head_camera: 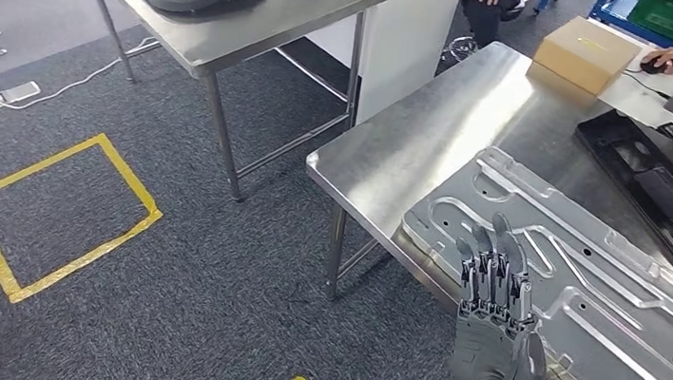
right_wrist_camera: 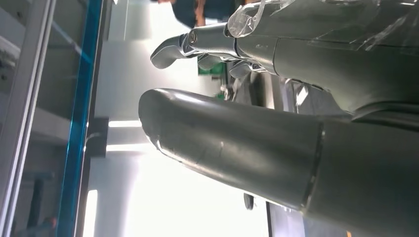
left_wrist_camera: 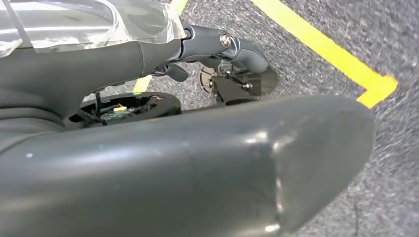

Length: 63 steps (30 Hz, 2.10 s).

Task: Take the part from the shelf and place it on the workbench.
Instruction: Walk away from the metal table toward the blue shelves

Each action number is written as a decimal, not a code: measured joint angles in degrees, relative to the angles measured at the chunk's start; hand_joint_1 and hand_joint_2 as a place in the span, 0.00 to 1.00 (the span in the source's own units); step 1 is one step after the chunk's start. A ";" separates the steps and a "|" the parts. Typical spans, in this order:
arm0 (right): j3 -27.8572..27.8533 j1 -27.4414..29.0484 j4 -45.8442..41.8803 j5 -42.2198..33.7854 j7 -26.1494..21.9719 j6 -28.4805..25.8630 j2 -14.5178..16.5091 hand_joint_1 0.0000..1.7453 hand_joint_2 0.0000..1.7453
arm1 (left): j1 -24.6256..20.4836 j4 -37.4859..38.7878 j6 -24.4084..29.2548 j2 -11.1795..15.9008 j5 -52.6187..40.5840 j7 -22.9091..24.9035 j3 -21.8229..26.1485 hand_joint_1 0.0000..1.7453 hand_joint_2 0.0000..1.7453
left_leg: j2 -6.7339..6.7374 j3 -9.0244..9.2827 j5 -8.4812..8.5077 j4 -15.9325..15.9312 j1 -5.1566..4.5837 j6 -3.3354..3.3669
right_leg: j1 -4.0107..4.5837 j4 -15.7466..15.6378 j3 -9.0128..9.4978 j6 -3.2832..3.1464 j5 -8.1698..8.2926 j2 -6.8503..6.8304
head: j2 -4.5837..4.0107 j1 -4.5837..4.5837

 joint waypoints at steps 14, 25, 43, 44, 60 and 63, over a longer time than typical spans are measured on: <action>0.11 -0.36 0.00 0.47 0.40 0.40 -0.16 0.00 0.00 | 0.08 0.00 -0.51 0.07 -0.10 -0.22 -0.16 0.00 0.00 | 4.92 -7.64 -5.47 14.79 0.22 -2.93 | 0.47 -8.00 3.27 -2.38 2.85 -5.49 | 0.01 -0.36; 0.07 -0.42 -0.01 0.94 0.37 0.42 -0.25 0.00 0.00 | -0.16 0.00 -0.80 0.21 0.01 -0.32 -0.39 0.00 0.00 | 4.62 -1.02 -0.14 0.38 -0.27 -0.07 | 0.54 3.00 -0.78 -0.25 -4.52 -2.84 | 0.01 -0.15; 0.06 -1.04 0.33 -4.38 0.64 4.87 -0.40 0.00 0.00 | -0.02 0.00 -1.01 0.29 0.37 -0.79 -1.08 0.00 0.00 | -0.17 -5.54 -3.08 8.17 -0.06 -2.50 | 0.43 -6.76 2.40 -2.51 2.47 -0.43 | 0.01 -0.34; 0.04 -1.04 0.50 -5.05 0.45 5.55 -0.41 0.00 0.00 | -0.06 0.00 -1.05 0.30 0.36 -0.80 -1.18 0.00 0.00 | 2.07 -7.73 -5.14 12.97 -0.13 -2.61 | 0.73 -6.79 2.46 -2.86 2.41 -1.98 | 0.01 -0.39; -0.17 -0.99 1.25 -6.09 0.39 7.38 -0.77 0.00 0.00 | -0.24 0.00 -1.54 0.25 0.19 -0.78 -1.57 0.00 0.00 | 2.80 -0.02 0.04 -0.52 -1.04 0.61 | 1.22 9.50 -4.24 -1.13 -5.94 -2.07 | 0.01 -0.27; -0.17 -0.98 1.29 -5.87 0.39 7.56 -0.80 0.00 0.00 | -0.13 0.00 -1.53 0.26 0.11 -0.78 -1.58 0.00 0.00 | 0.21 0.00 -0.17 -0.02 -0.65 0.17 | 0.29 1.41 -1.19 -0.36 -0.38 -0.46 | 0.01 -0.26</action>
